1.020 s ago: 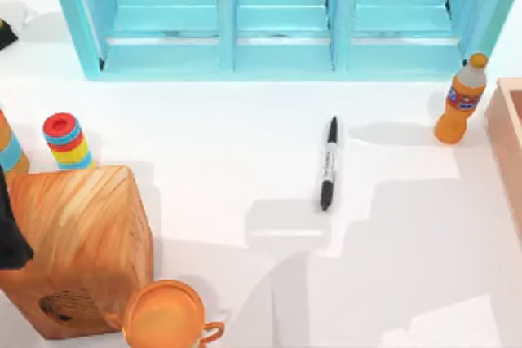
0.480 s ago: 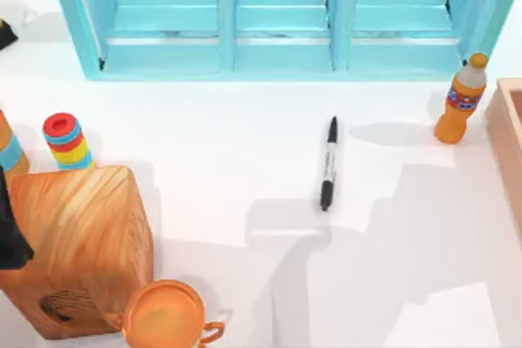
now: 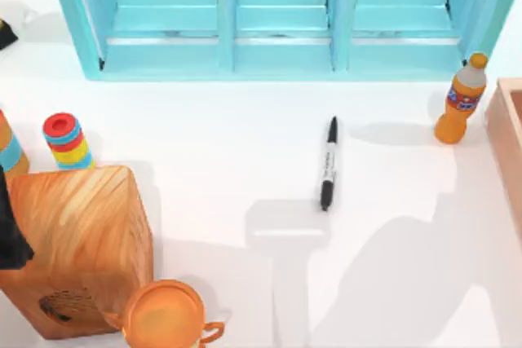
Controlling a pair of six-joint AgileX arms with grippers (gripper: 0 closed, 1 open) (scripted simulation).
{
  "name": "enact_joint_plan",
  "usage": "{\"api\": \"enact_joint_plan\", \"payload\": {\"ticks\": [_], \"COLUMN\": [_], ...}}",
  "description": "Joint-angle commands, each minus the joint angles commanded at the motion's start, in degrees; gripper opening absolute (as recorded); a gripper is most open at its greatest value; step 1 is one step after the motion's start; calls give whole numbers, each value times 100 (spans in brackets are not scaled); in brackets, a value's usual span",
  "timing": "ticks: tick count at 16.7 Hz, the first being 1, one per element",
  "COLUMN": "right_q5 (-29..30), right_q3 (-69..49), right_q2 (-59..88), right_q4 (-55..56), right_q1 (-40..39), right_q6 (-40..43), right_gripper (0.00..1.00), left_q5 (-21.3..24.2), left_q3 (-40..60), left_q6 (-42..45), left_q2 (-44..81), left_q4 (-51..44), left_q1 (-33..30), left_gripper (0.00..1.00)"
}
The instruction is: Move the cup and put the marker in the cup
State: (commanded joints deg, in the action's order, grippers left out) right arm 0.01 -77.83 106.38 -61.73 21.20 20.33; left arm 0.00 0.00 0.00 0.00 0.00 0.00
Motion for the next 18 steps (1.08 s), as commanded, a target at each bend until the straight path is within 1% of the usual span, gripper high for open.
{"api": "enact_joint_plan", "payload": {"ticks": [3, 8, 18], "right_q5": [1, 1, 1], "right_q3": [467, 556, 556], "right_q2": [115, 127, 127], "right_q4": [584, 691, 691], "right_q1": [1, -1, -1], "right_q6": [-1, -3, -3], "right_gripper": [100, 100, 25], "left_q5": [0, 0, 0], "left_q3": [0, 0, 0], "left_q6": [0, 0, 0], "left_q2": [0, 0, 0], "left_q4": [0, 0, 0], "left_q1": [0, 0, 0], "left_gripper": [100, 100, 100]}}
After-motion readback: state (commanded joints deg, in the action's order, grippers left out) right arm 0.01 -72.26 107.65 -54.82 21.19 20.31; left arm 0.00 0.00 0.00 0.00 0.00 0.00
